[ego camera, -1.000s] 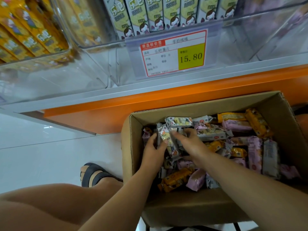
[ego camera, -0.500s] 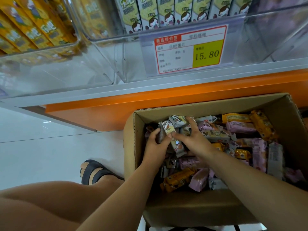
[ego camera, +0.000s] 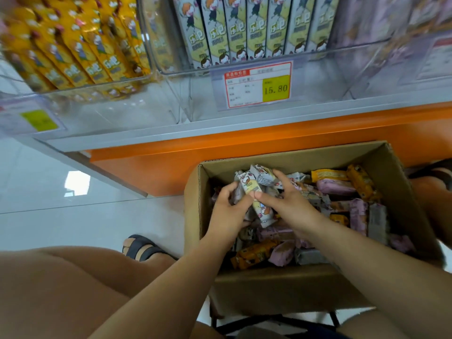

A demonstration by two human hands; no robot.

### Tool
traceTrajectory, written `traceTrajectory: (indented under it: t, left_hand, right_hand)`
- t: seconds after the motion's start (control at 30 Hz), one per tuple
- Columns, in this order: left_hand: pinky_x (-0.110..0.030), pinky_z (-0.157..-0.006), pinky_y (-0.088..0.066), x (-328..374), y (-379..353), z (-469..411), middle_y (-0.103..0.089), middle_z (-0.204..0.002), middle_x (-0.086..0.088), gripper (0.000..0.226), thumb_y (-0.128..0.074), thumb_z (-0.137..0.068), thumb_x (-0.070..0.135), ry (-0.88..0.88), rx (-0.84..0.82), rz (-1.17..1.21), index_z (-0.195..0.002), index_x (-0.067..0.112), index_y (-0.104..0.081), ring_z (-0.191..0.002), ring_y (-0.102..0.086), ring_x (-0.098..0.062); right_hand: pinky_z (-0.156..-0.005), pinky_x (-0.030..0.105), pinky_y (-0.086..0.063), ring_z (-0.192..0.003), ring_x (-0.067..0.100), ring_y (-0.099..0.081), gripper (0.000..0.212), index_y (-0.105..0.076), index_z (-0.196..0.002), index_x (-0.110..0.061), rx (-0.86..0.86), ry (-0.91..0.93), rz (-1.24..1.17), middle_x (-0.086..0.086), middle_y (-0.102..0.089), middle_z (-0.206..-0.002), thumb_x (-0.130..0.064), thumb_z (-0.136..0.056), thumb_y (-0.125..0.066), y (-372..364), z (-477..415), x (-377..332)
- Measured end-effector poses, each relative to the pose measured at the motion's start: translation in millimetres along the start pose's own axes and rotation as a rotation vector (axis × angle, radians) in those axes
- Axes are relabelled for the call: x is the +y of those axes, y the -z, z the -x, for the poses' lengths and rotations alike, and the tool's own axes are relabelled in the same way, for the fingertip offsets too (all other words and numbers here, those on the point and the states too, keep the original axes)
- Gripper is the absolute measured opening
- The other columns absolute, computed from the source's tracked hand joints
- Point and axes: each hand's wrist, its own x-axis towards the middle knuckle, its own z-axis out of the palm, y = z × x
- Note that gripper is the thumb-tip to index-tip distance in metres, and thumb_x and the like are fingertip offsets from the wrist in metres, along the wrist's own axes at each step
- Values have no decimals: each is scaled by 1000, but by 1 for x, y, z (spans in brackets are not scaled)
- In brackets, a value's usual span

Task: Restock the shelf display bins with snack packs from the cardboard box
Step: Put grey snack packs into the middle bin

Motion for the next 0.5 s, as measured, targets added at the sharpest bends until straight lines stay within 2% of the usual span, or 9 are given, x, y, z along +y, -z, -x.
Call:
traceTrajectory:
  t: [0.07, 0.13, 0.23, 0.27, 0.33, 0.37, 0.5]
  left_hand:
    - [-28, -79, -58, 6, -1, 20, -61, -111, 14, 44, -65, -89, 32, -116, 2, -33, -129, 31, -48, -94, -66, -3]
    - [-35, -90, -55, 12, -2, 39, -59, -123, 9, 45, -66, -88, 40, -246, 20, -106, -129, 33, -49, -106, -63, -6]
    - [-31, -98, -50, 28, -6, 72, -55, -130, 9, 52, -62, -87, 47, -421, 48, -200, -134, 32, -47, -116, -56, -5]
    - [-29, -98, -49, 34, -8, 83, -55, -130, 11, 53, -61, -86, 47, -470, 71, -215, -135, 31, -47, -117, -55, -4]
    - [-27, -99, -48, 44, -13, 104, -54, -128, 12, 54, -61, -85, 46, -586, 116, -209, -135, 29, -48, -117, -52, -1]
    - [-26, -99, -47, 49, -16, 114, -54, -127, 13, 55, -60, -83, 47, -648, 133, -203, -134, 30, -49, -117, -51, 1]
    - [-30, -90, -50, 68, -30, 142, -49, -124, 24, 44, -58, -84, 58, -809, 157, -170, -125, 51, -42, -114, -53, -1]
  right_hand:
    - [-102, 32, -40, -123, 15, -49, 95, -23, -147, -35, 12, 60, -7, -4, -46, -142, -44, -70, -77, 0, 19, -9]
    - [-98, 30, -42, -115, 9, -54, 86, -26, -145, -36, 31, 129, -45, -8, -52, -133, -35, -74, -76, 0, 42, -22]
    - [-100, 43, -47, -114, 9, -57, 87, -31, -139, -44, 41, 239, -57, -10, -54, -129, -44, -65, -78, 3, 80, -42]
    - [-99, 43, -48, -112, 8, -58, 83, -34, -133, -50, 41, 275, -51, -12, -54, -128, -46, -63, -77, 5, 93, -50]
    - [-92, 35, -52, -102, 1, -62, 63, -38, -114, -61, 52, 362, -24, -15, -57, -121, -40, -69, -77, 10, 118, -64]
    - [-88, 29, -53, -98, -4, -63, 60, -37, -111, -63, 60, 407, -4, -16, -57, -118, -35, -74, -76, 13, 129, -70]
    - [-93, 22, -49, -106, -12, -55, 74, -28, -136, -52, 126, 543, 65, -20, -52, -131, -36, -79, -72, 24, 166, -94]
